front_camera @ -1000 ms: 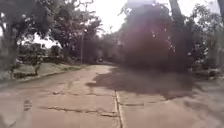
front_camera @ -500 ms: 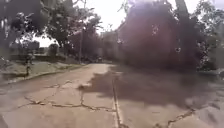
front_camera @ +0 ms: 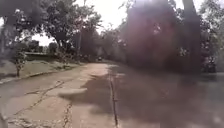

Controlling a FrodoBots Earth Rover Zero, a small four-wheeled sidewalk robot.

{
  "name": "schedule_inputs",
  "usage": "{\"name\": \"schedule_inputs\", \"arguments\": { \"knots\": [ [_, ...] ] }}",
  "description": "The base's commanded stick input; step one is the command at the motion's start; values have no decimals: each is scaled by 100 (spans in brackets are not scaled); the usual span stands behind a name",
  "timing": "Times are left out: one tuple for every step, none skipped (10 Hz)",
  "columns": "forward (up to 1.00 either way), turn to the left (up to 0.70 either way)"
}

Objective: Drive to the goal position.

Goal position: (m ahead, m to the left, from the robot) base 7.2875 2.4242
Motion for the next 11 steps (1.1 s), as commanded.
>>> {"name": "schedule_inputs", "arguments": {
  "knots": [
    [100, 0],
    [100, 0],
    [100, 0],
    [100, 0],
    [100, 0],
    [100, 0],
    [100, 0],
    [100, 0],
    [100, 0],
    [100, 0],
    [100, 0]
  ]
}}
